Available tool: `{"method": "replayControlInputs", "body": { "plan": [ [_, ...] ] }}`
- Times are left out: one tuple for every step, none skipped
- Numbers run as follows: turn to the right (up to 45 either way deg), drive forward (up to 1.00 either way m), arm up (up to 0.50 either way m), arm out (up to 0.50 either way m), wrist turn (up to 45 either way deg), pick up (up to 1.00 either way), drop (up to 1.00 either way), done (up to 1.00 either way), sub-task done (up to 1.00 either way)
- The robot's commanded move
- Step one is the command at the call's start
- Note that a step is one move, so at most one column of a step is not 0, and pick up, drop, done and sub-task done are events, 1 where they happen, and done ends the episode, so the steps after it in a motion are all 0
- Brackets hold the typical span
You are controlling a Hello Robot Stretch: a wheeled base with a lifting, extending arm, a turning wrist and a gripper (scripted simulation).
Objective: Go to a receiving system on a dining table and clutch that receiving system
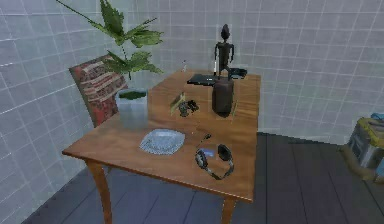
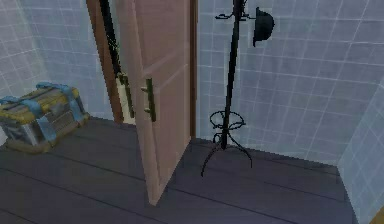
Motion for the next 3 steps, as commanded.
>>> {"method": "replayControlInputs", "body": {
  "plan": [
    [-12.0,0.0,0.0,0.0,0.0,0.0,0.0,0.0,0.0],
    [0.0,0.25,0.0,0.0,0.0,0.0,0.0,0.0,0.0],
    [-45.0,0.0,0.0,0.0,0.0,0.0,0.0,0.0,0.0]
  ]
}}
